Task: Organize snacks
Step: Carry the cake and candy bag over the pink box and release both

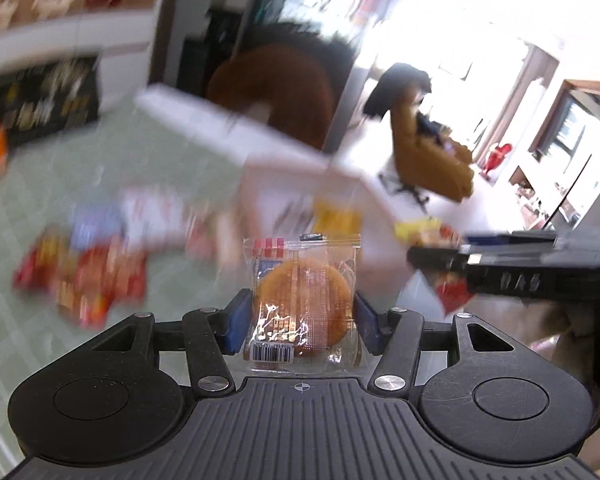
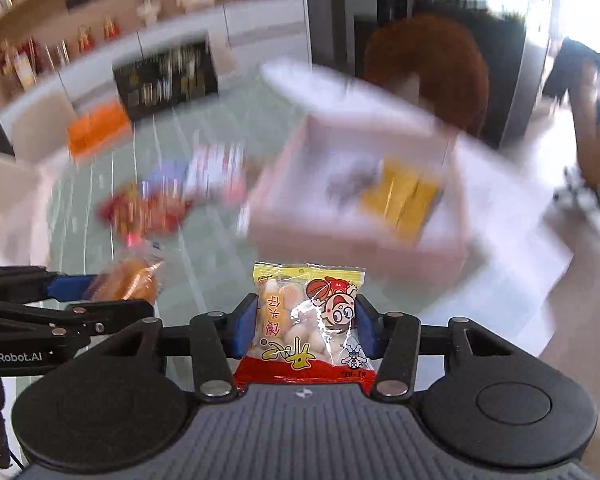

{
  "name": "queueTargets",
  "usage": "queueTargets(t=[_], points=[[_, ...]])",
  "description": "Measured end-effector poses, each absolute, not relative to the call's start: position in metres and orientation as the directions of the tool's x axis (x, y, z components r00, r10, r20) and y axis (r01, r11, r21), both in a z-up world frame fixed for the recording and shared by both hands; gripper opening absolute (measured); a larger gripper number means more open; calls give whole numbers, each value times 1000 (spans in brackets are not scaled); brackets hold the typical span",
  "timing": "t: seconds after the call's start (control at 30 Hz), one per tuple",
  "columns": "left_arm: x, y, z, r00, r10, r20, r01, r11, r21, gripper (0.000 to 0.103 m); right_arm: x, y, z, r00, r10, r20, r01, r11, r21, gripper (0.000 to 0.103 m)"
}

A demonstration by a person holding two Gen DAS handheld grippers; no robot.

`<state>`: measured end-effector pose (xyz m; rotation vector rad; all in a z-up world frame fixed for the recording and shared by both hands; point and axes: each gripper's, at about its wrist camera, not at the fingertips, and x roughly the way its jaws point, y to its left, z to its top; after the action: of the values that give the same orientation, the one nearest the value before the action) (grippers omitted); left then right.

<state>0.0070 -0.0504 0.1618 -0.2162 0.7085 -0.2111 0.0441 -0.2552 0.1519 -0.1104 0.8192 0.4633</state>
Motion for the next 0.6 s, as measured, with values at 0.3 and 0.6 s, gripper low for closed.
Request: queueTargets(t=[0.3, 0.6], points=[[110, -91, 198, 763, -255, -594, 178, 966, -186, 60, 130, -290, 245, 736, 368, -568, -404, 912, 69, 50], [179, -85, 105, 632, -350, -691, 66, 913, -402, 58, 205, -299, 156, 579, 383, -719, -355, 913, 200, 51]])
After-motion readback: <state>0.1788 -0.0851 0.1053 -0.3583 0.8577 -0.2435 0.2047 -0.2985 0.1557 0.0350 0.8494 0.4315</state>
